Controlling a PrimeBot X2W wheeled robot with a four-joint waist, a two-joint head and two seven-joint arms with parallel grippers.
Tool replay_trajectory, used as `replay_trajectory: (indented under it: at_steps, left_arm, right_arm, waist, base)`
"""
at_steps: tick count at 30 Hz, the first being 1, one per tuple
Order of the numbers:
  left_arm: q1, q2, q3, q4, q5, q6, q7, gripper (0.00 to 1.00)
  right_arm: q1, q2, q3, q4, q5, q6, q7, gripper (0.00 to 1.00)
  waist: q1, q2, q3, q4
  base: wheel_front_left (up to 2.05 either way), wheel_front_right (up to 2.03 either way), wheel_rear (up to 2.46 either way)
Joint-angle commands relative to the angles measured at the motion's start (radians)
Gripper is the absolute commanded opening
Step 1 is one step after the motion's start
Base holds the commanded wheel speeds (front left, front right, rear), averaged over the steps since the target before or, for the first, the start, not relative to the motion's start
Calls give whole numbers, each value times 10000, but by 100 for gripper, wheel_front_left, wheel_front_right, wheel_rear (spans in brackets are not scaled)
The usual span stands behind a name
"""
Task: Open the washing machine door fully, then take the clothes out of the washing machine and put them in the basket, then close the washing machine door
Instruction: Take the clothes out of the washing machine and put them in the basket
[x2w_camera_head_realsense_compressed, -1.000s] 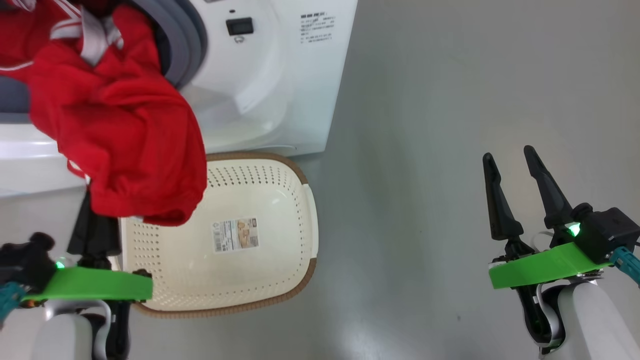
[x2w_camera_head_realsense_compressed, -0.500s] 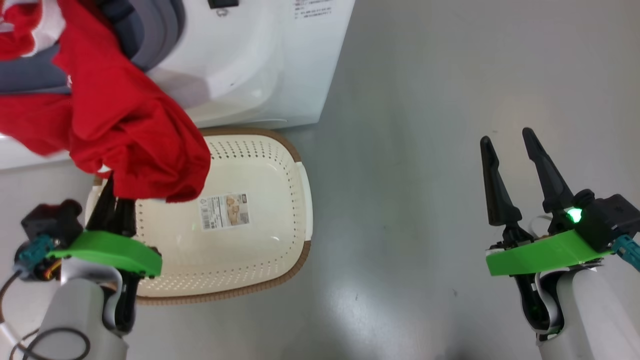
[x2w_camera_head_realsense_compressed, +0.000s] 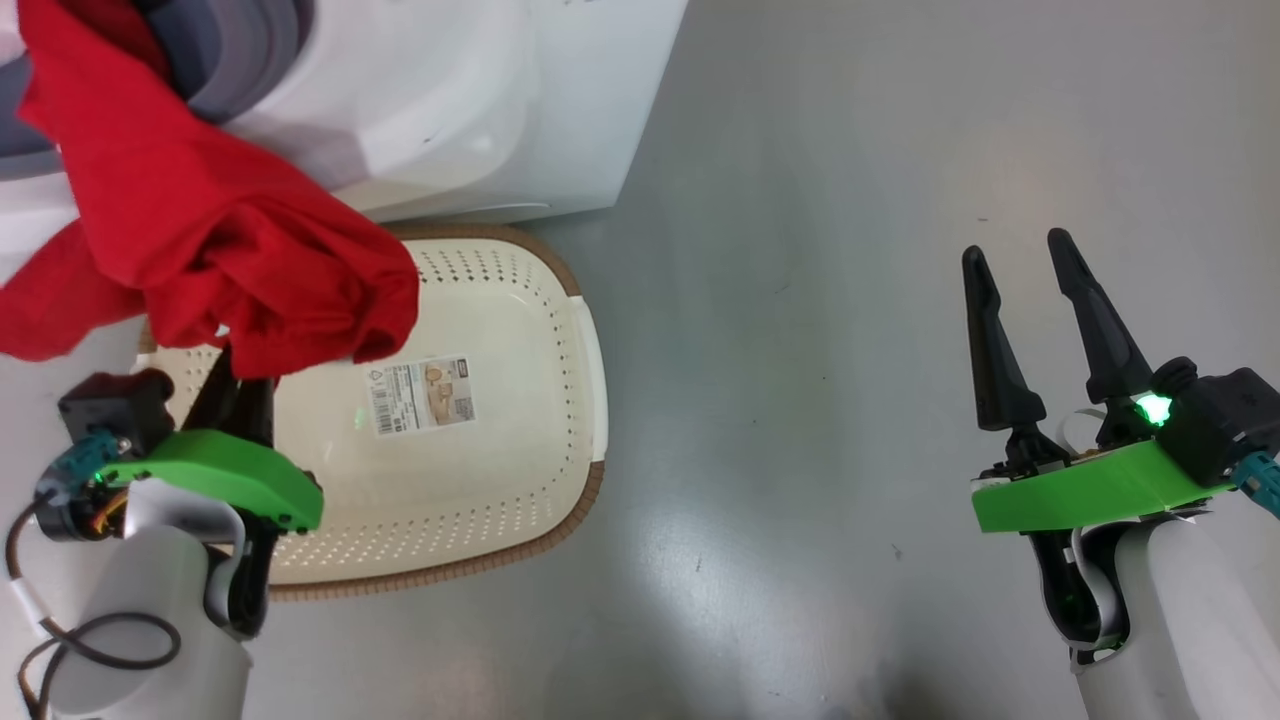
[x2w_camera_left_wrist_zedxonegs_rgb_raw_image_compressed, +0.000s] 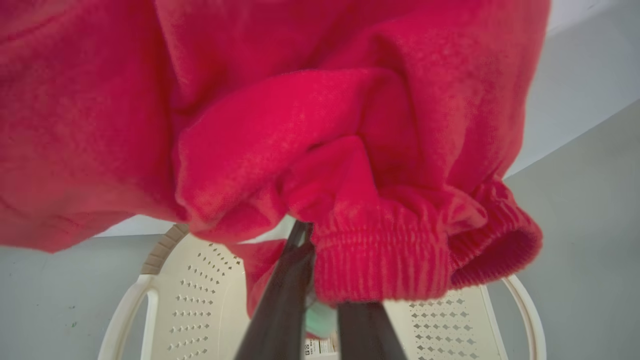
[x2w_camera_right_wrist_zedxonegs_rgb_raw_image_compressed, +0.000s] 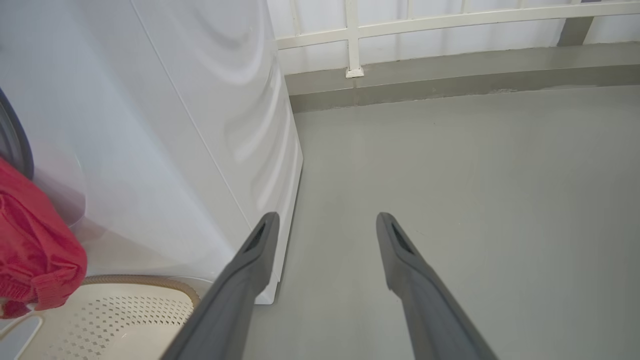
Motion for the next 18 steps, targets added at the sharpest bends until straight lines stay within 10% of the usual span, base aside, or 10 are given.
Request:
replay_trajectory:
  at_steps: [1,2,18]
  left_arm:
    - [-123,422,219,-82,-73,-55,-49,84]
    - [-154,433,209,-75,-84,-55,-49,100]
    - [271,273,307,-601,-237,-56,-49,100]
  right_arm:
    - [-11,-31,185,-277,108,65,-63,100]
    - [-22,-31,174,-279,106,65,-63,100]
    - [45,-31,81,-149,1,65,-63,100]
  waist:
    - [0,-1,55,-29]
    - [0,-1,67,-29]
    - [0,-1,-410,221]
  base:
    - [0,0,0]
    - [0,0,0]
    - [0,0,0]
